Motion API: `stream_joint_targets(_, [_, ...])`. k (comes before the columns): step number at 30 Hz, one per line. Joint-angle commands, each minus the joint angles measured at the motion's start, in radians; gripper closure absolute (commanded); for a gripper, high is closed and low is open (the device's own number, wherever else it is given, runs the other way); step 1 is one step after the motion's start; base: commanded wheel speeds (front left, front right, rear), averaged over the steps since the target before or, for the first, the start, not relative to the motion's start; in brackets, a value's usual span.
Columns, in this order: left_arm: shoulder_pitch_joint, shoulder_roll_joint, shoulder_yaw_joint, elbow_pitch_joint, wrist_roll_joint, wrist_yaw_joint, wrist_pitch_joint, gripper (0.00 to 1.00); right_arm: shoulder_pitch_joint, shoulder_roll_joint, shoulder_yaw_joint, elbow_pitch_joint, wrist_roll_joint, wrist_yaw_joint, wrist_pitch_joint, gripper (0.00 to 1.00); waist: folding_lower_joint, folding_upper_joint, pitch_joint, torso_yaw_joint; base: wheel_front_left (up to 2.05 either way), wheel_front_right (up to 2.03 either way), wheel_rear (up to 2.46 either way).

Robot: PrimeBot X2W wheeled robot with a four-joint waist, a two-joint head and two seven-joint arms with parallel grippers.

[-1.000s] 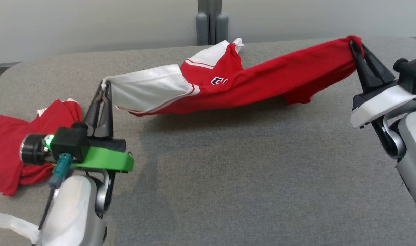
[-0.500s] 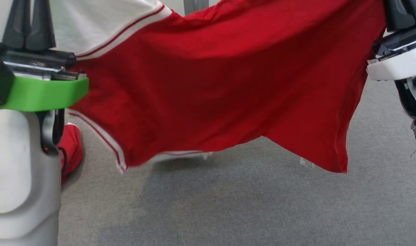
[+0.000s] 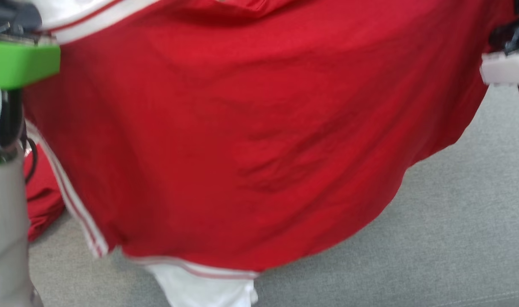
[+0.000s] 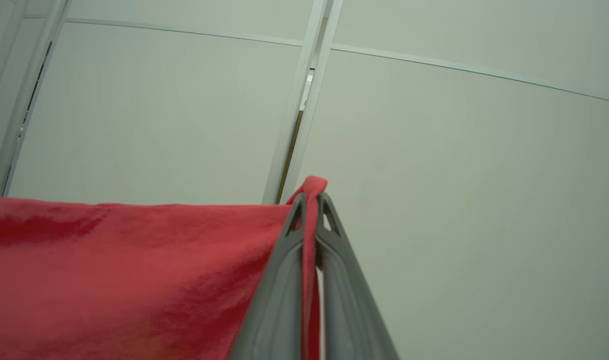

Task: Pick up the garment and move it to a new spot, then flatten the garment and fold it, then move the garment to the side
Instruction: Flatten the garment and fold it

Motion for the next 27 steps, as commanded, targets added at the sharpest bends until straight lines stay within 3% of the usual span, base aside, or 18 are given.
stream_joint_targets(1, [-0.061, 0.025, -0.011, 0.025, 0.003, -0.008, 0.010, 1.00, -0.058, -0.004, 0.012, 0.023, -0.004, 0.000, 0.004, 1.00, 0.0000, -0.0001, 0.177, 0.004, 0.00, 0.00, 0.00])
stream_joint_targets(8, [-0.423, 0.063, -0.075, 0.306, 0.015, -0.025, -0.002, 1.00, -0.447, 0.007, 0.090, 0.294, -0.067, 0.000, -0.040, 1.00, 0.0000, -0.0001, 0.402, 0.005, 0.00, 0.00, 0.00])
stream_joint_targets(13, [-0.762, 0.031, -0.097, 0.567, 0.040, -0.026, -0.075, 1.00, -0.782, 0.023, 0.158, 0.540, -0.195, -0.001, -0.097, 1.00, 0.0000, -0.0001, 0.547, 0.033, 0.00, 0.00, 0.00])
stream_joint_targets(17, [-0.950, -0.011, -0.076, 0.738, 0.047, 0.029, -0.181, 1.00, -0.970, 0.035, 0.149, 0.707, -0.288, -0.001, -0.168, 1.00, 0.0000, -0.0001, 0.603, 0.053, 0.00, 0.00, 0.00])
stream_joint_targets(22, [-1.022, -0.051, -0.075, 0.852, 0.051, 0.055, -0.246, 1.00, -1.045, 0.060, 0.115, 0.787, -0.334, -0.001, -0.199, 1.00, 0.0000, -0.0001, 0.646, 0.073, 0.00, 0.00, 0.00])
stream_joint_targets(27, [-0.909, -0.092, -0.060, 0.759, 0.055, 0.035, -0.250, 1.00, -0.903, 0.060, 0.146, 0.710, -0.336, -0.001, -0.199, 1.00, 0.0000, -0.0001, 0.668, 0.087, 0.00, 0.00, 0.00])
